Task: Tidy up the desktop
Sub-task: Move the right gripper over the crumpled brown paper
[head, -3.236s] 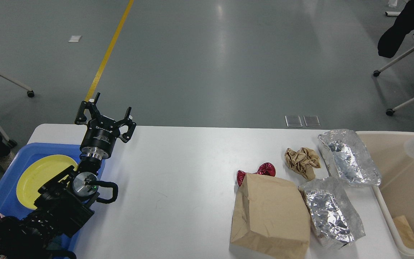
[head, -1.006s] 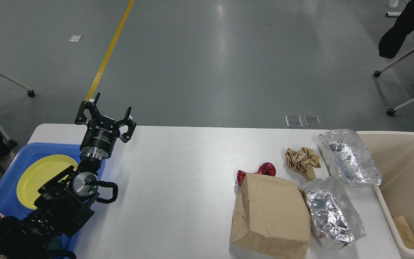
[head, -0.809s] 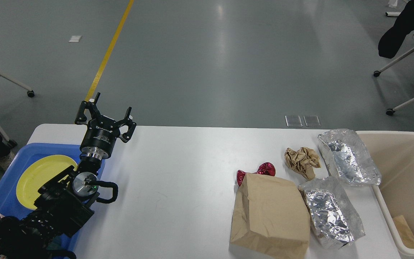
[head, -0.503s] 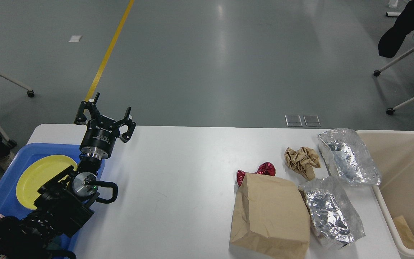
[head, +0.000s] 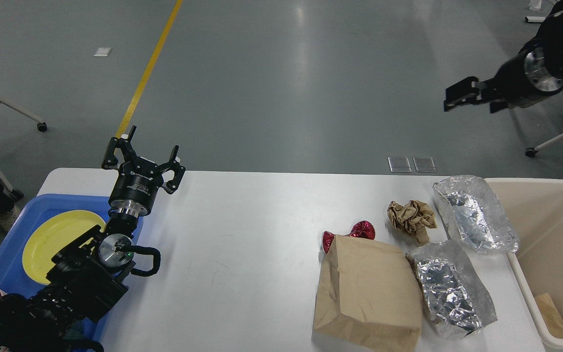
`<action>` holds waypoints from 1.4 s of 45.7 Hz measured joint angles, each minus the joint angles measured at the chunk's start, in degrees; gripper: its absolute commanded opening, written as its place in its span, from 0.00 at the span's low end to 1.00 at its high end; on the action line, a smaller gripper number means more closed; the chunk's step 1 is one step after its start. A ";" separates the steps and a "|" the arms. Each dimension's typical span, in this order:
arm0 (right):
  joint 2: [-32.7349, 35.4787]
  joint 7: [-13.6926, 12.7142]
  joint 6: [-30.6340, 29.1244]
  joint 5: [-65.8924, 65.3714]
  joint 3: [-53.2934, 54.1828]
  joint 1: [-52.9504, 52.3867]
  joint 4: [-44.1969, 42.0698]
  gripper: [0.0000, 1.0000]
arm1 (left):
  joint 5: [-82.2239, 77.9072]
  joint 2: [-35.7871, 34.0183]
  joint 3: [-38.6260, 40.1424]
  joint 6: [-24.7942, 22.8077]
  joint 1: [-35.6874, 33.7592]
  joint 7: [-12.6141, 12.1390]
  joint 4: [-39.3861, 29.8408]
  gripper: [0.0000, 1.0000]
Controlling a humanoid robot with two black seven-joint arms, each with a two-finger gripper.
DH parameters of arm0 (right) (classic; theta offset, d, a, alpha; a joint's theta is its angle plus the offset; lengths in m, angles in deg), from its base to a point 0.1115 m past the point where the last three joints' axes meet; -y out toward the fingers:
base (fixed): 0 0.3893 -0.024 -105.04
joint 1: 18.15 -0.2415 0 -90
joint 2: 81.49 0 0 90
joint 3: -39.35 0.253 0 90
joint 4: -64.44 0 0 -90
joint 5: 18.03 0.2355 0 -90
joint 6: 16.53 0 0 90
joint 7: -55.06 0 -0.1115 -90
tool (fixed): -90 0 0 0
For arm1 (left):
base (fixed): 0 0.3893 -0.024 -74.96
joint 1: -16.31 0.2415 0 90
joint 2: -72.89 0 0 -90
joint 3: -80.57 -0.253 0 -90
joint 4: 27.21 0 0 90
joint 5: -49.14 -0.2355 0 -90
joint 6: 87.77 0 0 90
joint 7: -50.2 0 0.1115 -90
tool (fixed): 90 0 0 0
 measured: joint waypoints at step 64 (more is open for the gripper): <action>-10.78 -0.35 23.64 1.28 7.44 41.64 -17.87 0.99 | 0.00 0.00 0.00 0.00 0.00 0.00 0.00 0.97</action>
